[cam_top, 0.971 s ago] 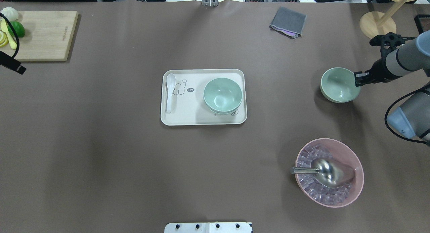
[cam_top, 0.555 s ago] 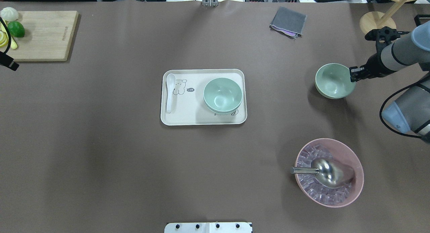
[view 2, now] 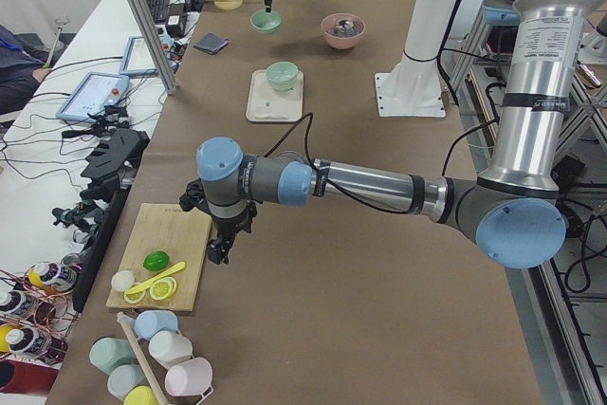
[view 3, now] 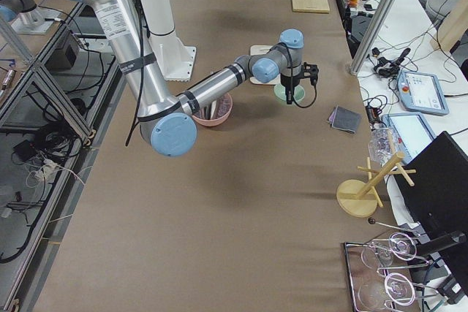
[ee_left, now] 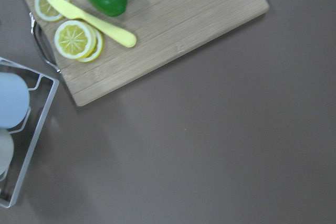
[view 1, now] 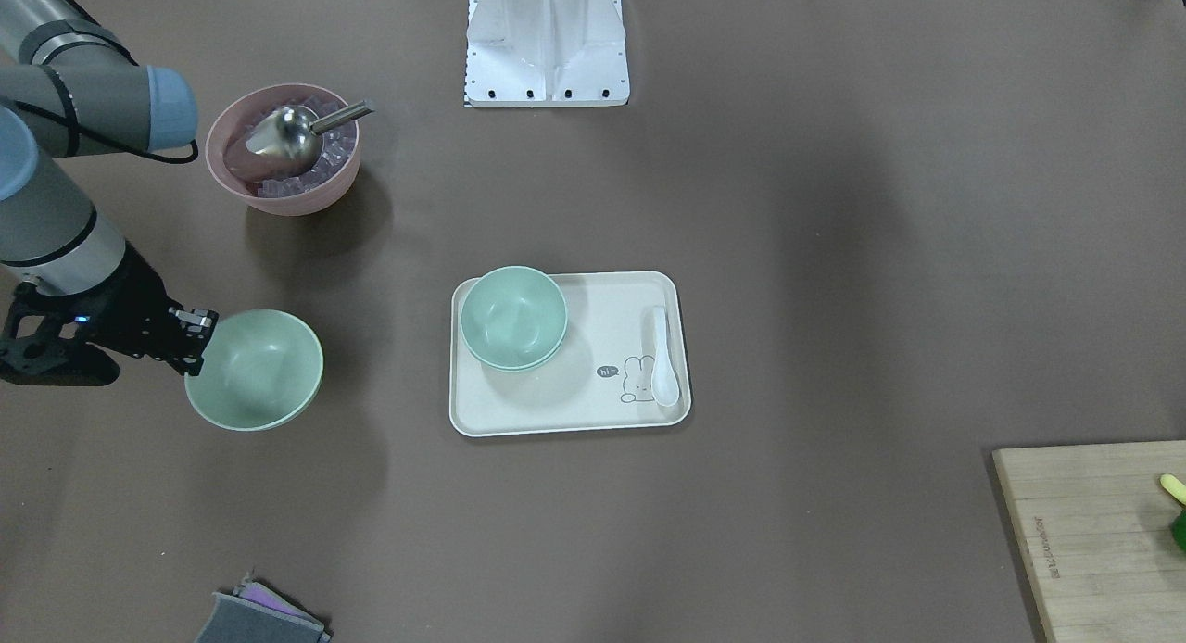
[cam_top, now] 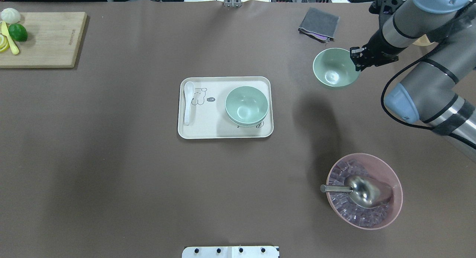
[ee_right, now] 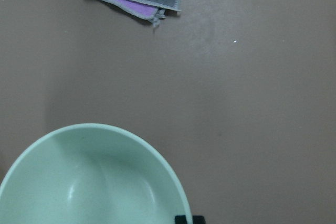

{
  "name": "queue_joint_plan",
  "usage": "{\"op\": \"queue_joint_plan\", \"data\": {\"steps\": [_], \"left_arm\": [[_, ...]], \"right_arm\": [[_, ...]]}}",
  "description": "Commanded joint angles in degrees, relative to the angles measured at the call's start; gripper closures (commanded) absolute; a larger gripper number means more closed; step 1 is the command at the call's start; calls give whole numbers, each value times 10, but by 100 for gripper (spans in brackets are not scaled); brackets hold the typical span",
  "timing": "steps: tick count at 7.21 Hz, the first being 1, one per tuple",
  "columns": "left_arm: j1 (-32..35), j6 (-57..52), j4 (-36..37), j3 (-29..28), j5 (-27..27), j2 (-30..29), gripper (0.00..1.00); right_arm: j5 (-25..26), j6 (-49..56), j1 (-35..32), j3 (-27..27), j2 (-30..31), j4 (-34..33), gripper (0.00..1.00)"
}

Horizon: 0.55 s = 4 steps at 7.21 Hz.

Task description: Stack green bowls together

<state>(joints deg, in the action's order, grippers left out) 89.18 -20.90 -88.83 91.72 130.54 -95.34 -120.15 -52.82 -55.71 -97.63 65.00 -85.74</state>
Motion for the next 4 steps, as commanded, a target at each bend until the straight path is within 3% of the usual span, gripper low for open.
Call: {"op": "queue_joint_plan", "data": {"steps": [1,4], "left_arm": [[12,-12,-9,-8,2,31,2],[13,-12,-9,-4,4,45,2]], "right_arm": [[1,-83,40,-13,-53,-34,100],[38,-204,110,-7,-109,-34,100]]}}
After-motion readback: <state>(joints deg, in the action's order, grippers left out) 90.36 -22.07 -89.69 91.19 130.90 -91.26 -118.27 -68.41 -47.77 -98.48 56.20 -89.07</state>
